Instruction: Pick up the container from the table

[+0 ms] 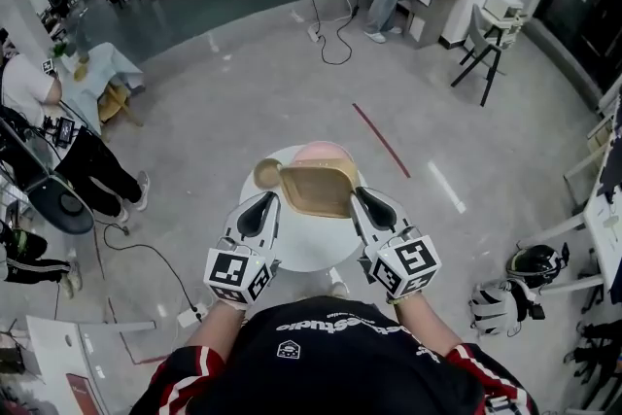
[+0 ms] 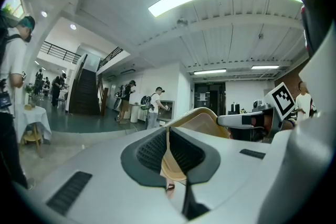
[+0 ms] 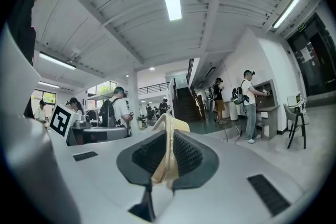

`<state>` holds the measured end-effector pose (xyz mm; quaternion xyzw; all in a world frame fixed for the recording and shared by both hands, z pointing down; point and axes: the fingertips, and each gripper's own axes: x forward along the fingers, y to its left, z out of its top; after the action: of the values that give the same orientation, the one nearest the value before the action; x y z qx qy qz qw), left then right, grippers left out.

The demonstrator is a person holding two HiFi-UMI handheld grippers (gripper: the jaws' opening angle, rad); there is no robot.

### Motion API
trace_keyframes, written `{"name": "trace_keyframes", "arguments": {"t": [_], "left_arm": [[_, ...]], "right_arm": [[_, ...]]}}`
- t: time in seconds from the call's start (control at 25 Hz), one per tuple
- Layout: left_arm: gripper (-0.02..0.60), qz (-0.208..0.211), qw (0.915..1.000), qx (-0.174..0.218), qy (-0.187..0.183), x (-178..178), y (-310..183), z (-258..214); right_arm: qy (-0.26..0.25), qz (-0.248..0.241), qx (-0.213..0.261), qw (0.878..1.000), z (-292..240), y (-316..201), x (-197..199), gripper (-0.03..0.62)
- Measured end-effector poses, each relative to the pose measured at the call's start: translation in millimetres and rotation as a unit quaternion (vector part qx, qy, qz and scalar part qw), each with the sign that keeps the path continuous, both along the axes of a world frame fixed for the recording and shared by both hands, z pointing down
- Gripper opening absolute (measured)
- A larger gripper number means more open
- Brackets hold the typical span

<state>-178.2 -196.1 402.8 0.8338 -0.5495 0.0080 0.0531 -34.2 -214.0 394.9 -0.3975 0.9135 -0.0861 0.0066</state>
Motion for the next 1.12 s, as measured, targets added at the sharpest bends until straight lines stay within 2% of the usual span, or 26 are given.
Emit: {"name": "trace_keyframes", "arguments": {"t": [0.28,1.12], "left_arm": [[0.035,-0.003,0.9999,0.002,0.015,-6.9,-6.8,-5.6],[0.035,-0.002,0.9999,0.012,0.011,-2.4,-17.3,-7.6]], "right_arm": [[0.003,-0.005,0.002,1.000,-0.8,-3.1,-10.8,0.057],[0.018,-0.017,0.018,1.000,-8.5,-12.7,-20.0,0.056]]}}
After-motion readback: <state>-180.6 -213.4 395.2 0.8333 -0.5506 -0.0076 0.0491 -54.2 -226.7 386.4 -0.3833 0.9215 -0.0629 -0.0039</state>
